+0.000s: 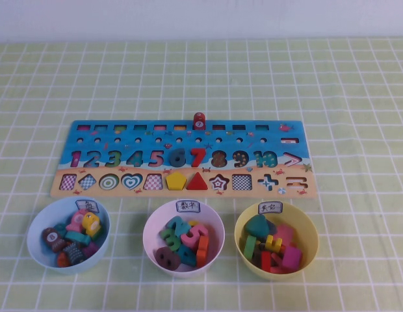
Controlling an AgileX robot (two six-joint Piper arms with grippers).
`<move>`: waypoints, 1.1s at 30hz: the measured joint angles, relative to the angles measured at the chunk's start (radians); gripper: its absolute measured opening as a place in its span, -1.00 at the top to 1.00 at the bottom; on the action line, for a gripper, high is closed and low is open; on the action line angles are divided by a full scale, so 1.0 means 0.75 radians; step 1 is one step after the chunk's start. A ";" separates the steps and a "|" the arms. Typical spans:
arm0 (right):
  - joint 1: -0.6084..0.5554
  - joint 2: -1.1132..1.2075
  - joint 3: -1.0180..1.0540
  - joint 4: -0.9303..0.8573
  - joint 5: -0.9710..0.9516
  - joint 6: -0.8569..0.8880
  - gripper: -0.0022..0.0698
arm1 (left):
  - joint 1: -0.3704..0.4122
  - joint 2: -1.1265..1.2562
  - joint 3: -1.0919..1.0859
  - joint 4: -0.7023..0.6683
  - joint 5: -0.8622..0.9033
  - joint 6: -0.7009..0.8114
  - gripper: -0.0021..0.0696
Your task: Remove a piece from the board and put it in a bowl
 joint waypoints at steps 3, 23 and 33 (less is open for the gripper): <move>0.000 0.202 -0.157 -0.017 0.131 -0.070 0.99 | 0.000 0.000 0.000 0.000 0.000 0.000 0.96; 0.029 0.954 -0.853 -0.227 0.313 -0.160 0.99 | 0.000 0.000 0.000 0.000 0.000 0.000 0.96; 0.459 1.295 -1.114 -0.683 0.314 -0.013 0.99 | 0.000 0.000 0.000 0.000 0.000 0.000 0.96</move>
